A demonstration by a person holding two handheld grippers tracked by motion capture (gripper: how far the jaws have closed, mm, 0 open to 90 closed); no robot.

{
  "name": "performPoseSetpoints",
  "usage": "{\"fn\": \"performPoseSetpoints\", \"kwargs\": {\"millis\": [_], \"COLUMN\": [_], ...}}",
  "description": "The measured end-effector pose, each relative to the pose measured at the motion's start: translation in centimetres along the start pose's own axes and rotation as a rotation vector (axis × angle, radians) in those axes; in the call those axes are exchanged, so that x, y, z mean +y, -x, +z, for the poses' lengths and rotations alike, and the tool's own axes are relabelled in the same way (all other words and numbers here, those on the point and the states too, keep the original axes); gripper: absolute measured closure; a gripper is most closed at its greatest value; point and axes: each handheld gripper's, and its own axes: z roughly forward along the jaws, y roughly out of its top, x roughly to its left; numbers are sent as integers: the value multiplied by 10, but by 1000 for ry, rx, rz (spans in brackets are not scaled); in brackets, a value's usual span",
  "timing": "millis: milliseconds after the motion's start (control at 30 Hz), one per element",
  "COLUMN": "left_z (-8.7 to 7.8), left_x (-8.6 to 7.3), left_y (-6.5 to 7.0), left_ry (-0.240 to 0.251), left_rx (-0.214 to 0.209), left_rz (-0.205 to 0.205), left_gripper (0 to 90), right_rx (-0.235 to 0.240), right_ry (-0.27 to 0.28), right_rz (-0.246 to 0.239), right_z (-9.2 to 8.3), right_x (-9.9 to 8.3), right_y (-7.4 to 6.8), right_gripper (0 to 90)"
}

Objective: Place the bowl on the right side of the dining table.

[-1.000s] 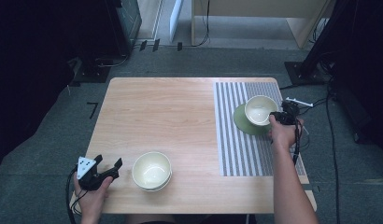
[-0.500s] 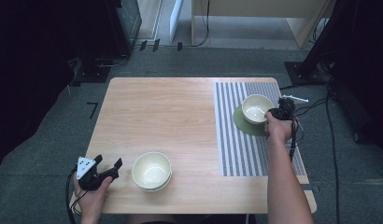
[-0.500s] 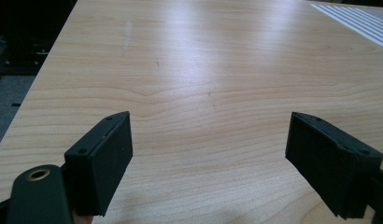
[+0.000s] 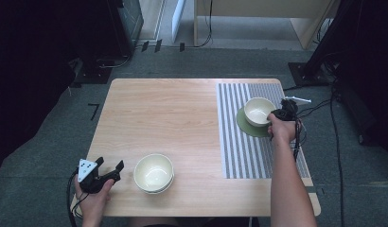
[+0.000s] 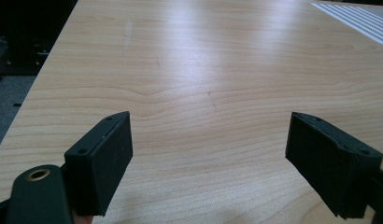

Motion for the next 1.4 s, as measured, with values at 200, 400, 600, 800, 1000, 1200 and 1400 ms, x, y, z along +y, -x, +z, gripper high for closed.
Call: {"fn": "performPoseSetpoints", "kwargs": {"millis": [200,400,600,800,1000,1200,1400], "left_z": [0,0,0,0,0,0,0], "left_x": [0,0,0,0,0,0,0], "left_y": [0,0,0,0,0,1,0], "left_ry": [0,0,0,-1,1,1,0], "left_rx": [-1,-1,-1,-2,0,1,1], "left_rz": [-1,0,-1,-2,-1,1,-1], "left_gripper": [141,141,141,141,141,141,142], "right_rx": [21,25,9,16,67,98,124], "right_ry": [-21,-21,-8,7,38,46,68], "right_rz": [39,61,57,50,27,29,-2], "right_z": [2,3,1,-2,-10,-16,-22], "right_x": [1,1,0,0,2,4,3], "right_y": [2,1,-1,0,2,9,11], "right_gripper": [837,830,828,813,628,365,286]}}
